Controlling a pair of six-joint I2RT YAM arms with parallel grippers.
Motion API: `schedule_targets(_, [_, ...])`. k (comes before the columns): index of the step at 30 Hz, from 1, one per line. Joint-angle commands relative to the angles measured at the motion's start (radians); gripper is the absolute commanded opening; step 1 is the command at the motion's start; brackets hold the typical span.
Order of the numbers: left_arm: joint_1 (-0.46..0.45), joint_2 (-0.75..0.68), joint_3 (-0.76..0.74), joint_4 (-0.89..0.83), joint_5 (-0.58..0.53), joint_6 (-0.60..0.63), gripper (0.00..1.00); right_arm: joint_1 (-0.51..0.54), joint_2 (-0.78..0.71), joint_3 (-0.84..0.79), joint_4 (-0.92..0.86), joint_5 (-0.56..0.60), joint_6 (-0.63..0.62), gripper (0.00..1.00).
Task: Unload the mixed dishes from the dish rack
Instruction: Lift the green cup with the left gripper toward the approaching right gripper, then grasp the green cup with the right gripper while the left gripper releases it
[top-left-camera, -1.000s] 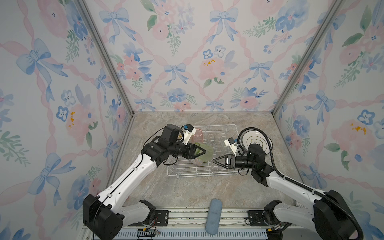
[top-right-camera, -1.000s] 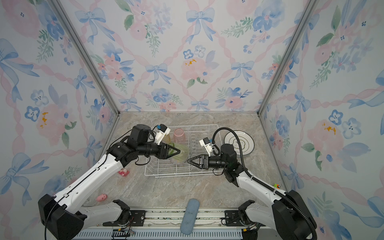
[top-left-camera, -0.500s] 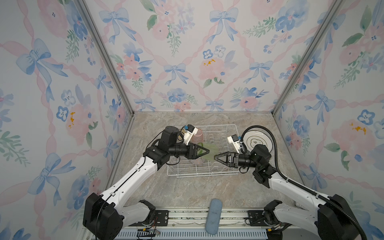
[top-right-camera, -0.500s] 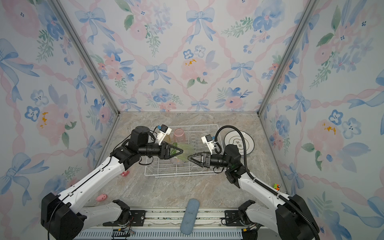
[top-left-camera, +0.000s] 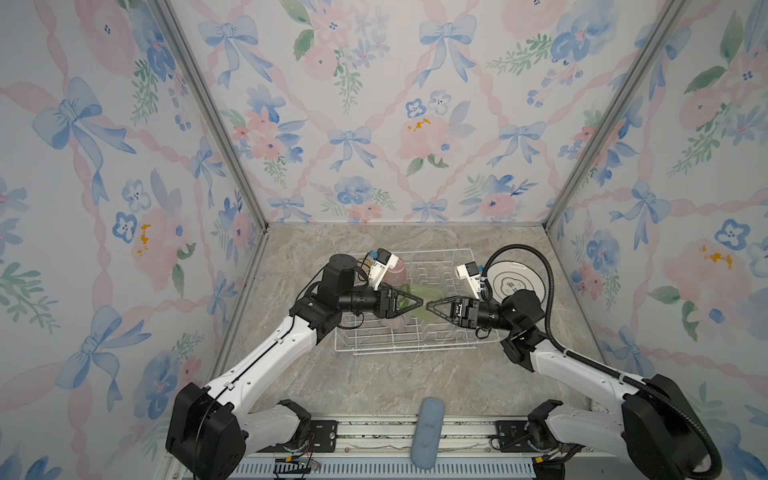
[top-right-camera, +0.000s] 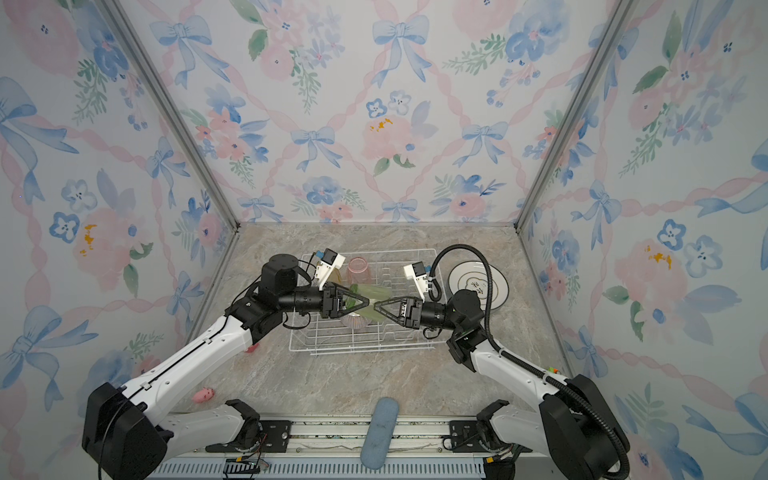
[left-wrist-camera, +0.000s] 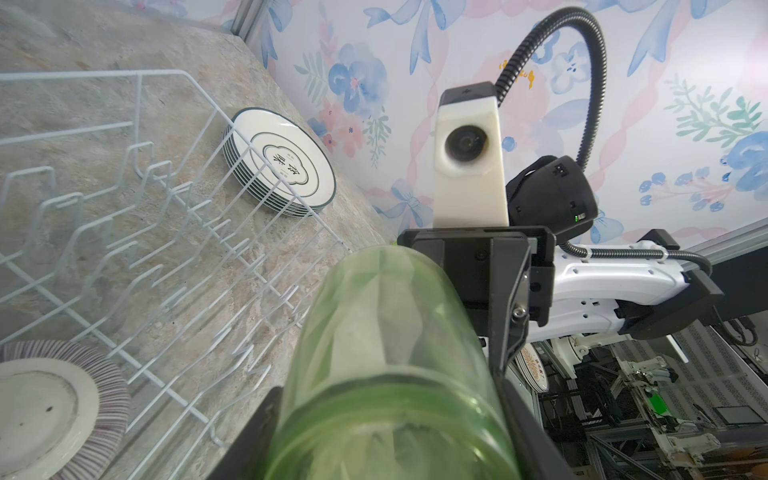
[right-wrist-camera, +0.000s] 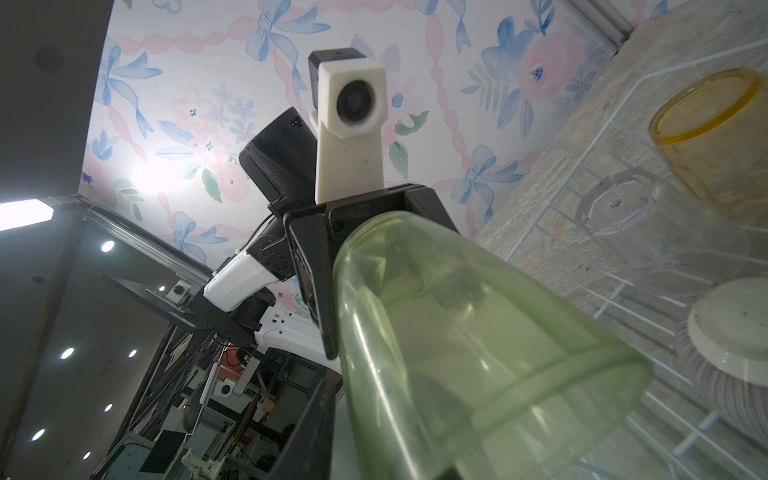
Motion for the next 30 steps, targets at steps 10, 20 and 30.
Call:
schedule_targets(10, [-0.01,0.009,-0.018,0.071,0.017,-0.015,0.46,-0.006,-0.027,0.051,-0.057,0.016,-0.027,0.0])
schedule_targets(20, [0.007,-0.035,0.039,-0.106,-0.119,0.016,0.68,-0.02,-0.318,0.241,-1.059,0.237,-0.576,0.0])
schedule_targets(30, [-0.117,-0.034,0.194,-0.523,-0.735,0.161,0.65,0.073,-0.496,0.562,-1.97,0.812,-0.873,0.0])
